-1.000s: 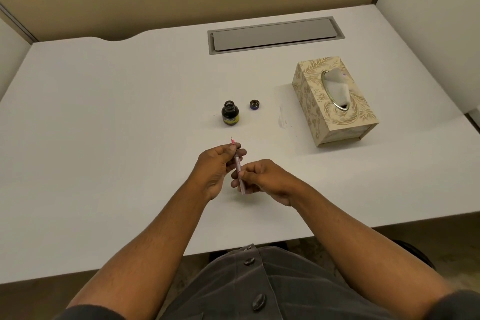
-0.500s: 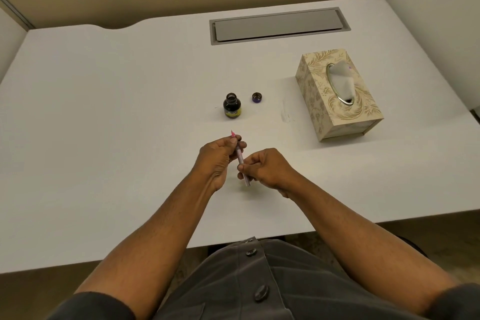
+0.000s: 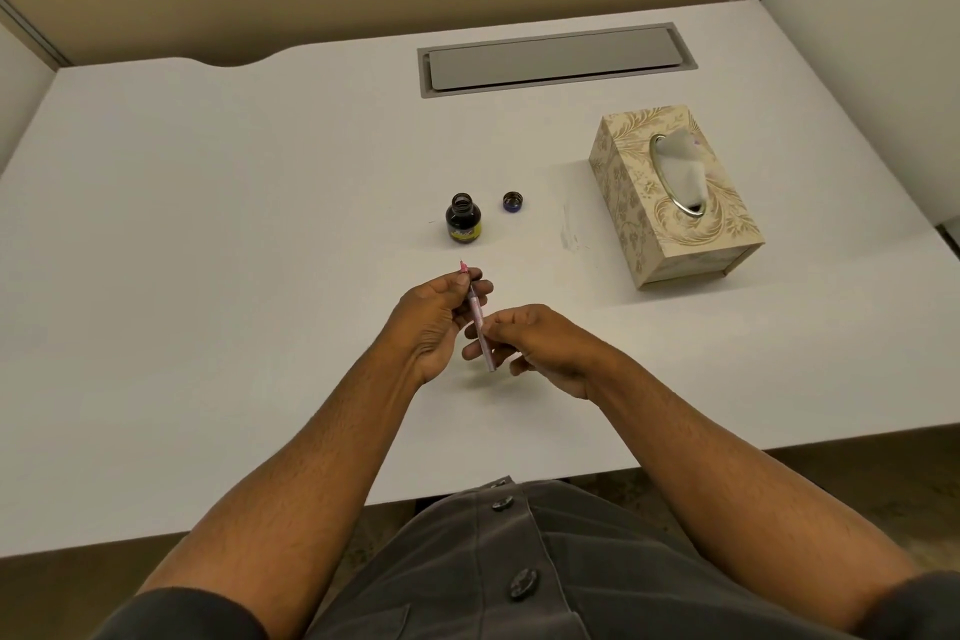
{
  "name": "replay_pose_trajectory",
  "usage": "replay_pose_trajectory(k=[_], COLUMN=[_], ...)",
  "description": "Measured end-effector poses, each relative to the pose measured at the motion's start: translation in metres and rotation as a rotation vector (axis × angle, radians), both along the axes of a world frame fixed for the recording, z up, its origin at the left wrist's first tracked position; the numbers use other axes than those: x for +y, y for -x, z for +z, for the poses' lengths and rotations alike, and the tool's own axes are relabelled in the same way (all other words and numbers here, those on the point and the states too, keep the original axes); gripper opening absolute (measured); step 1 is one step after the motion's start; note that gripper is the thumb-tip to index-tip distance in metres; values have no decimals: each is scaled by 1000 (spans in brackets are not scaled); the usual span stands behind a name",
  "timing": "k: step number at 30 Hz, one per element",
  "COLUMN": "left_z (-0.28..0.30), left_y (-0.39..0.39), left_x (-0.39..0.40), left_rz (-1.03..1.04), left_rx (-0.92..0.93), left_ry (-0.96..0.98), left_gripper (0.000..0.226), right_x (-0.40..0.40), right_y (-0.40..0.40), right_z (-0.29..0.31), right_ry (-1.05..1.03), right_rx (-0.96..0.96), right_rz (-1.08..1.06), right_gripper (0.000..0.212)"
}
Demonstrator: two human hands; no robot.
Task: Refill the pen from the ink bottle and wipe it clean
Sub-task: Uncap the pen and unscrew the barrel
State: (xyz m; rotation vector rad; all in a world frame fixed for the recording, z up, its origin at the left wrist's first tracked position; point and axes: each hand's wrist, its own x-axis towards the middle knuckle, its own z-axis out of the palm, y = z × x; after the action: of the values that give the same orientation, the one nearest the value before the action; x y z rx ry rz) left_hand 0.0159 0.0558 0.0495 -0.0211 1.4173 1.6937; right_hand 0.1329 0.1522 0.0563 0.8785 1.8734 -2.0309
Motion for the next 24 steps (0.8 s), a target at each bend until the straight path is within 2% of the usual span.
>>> replay_pose_trajectory(k=[7,10,16,24], left_z=[0,1,2,1], left_y=[-1,0,4,3], left_x=[1,2,2,3], left_rz=[-16,-11,-9,3], left_rx=[-22,-30,-17,-35], left_ry=[-10,-20,2,-19], left_gripper=[19,19,19,20], right_x=[2,0,-3,-4], right_y=[-1,0,4,5], right_z=[-2,-2,4,1], right_ry=[-53,-90,-33,-59], right_rx=[26,22,38,29], right_rz=[-57,-75,-26,-72], right_gripper=[11,22,37,22])
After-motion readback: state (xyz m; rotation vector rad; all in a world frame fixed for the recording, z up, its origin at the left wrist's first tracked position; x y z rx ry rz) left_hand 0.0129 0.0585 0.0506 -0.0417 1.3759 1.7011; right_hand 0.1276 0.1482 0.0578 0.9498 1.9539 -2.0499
